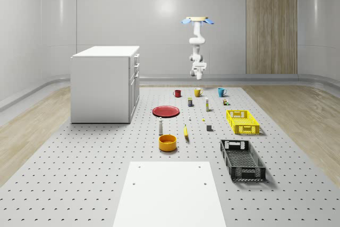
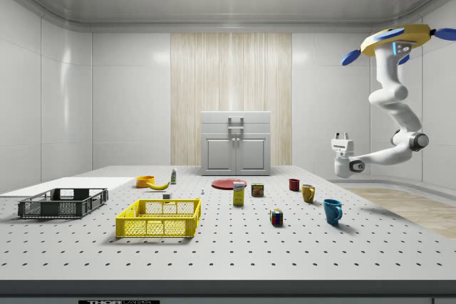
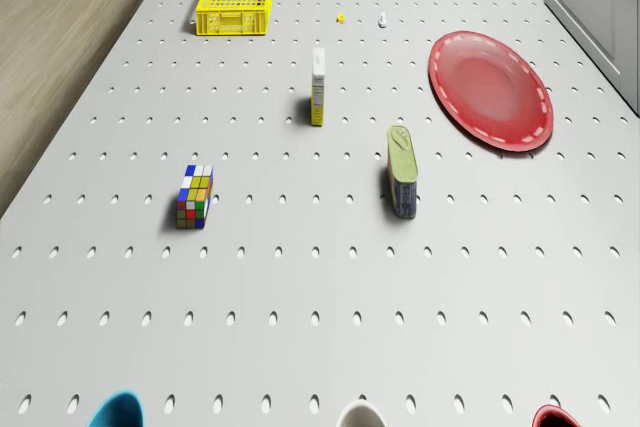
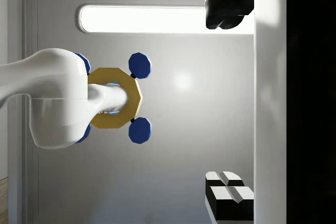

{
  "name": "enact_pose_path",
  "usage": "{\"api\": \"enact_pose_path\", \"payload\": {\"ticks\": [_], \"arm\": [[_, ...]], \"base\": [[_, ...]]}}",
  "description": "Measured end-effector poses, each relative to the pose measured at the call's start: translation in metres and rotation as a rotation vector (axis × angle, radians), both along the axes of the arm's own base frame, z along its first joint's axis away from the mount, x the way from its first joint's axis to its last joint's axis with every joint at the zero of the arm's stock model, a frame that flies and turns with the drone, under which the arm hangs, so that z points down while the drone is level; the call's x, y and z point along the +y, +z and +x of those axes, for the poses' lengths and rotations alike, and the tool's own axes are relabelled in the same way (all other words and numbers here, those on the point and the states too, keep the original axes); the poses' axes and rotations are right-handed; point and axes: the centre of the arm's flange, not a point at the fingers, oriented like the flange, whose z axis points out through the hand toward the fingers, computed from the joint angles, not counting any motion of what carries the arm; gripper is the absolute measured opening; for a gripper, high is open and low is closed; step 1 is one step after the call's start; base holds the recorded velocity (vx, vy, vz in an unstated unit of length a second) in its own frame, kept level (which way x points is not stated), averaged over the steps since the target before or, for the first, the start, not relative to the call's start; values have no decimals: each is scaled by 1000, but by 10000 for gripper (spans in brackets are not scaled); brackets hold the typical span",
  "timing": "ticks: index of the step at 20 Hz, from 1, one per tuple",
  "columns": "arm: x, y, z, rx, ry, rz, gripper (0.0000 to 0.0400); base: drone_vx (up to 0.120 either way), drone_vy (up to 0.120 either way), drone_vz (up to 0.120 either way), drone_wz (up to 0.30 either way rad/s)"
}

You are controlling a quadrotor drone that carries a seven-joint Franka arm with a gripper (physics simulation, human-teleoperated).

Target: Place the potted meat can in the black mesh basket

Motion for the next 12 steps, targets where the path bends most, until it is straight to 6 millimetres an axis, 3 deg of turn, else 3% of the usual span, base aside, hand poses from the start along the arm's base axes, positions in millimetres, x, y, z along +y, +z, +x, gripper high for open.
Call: {"api": "enact_pose_path", "payload": {"ticks": [12], "arm": [[0,1,-1,-9,0,-2,400]], "base": [[120,-120,0,0]]}}
